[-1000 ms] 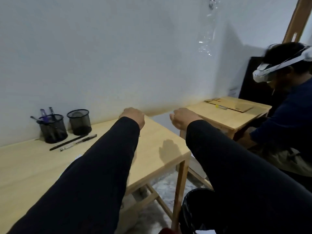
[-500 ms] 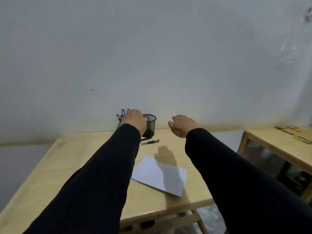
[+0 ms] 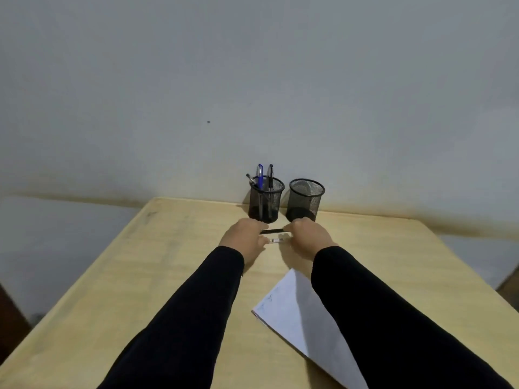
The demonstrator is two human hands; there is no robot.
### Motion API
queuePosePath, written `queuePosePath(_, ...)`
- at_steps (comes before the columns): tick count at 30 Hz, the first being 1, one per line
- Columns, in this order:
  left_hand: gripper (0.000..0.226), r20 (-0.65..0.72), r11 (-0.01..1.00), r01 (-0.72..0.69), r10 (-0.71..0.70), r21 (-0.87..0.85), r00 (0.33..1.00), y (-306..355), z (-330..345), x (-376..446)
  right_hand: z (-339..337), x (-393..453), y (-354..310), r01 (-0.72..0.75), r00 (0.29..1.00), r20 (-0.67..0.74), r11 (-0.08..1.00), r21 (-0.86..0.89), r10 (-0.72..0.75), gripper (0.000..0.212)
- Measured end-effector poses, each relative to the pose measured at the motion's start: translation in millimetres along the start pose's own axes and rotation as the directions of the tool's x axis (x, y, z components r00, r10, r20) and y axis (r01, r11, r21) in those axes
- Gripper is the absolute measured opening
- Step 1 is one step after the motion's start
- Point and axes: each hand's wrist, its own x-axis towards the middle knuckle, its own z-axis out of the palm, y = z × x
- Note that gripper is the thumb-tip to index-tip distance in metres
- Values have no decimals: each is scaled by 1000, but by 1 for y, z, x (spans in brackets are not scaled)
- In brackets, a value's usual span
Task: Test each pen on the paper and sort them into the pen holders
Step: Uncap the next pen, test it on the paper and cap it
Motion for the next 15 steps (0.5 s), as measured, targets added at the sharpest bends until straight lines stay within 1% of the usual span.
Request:
queuePosePath(2, 36, 7, 999, 5, -5, -34, 1000, 3, 16, 5, 12, 3, 9, 20, 998, -57, 1000, 19, -19, 27)
queuePosePath(5, 30, -8, 1000, -6, 6, -10, 1000, 2, 38, 16, 25, 7, 21, 45, 992, -117, 999, 10, -43, 30)
queuePosePath(9, 18, -83, 1000, -10, 8, -23, 997, -3, 53, 26, 26, 6, 24, 102, 982, -162, 994, 26, -96, 27)
queuePosePath(11, 16, -142, 998, -15, 6, -63, 990, -3, 52, 27, 22, 4, 25, 140, 978, -164, 990, 34, -132, 26)
queuePosePath(13, 28, -241, 983, -8, -37, -183, 970, -1, 46, 27, 16, 4, 27, 159, 974, -174, 984, 76, -144, 26)
queuePosePath(14, 37, -287, 955, 2, -91, -297, 954, 1, 42, 26, 12, 5, 28, 153, 971, -202, 980, 128, -125, 24)
queuePosePath(15, 44, -307, 904, 18, -164, -427, 937, 3, 38, 25, 7, 6, 28, 145, 962, -259, 966, 216, -87, 21)
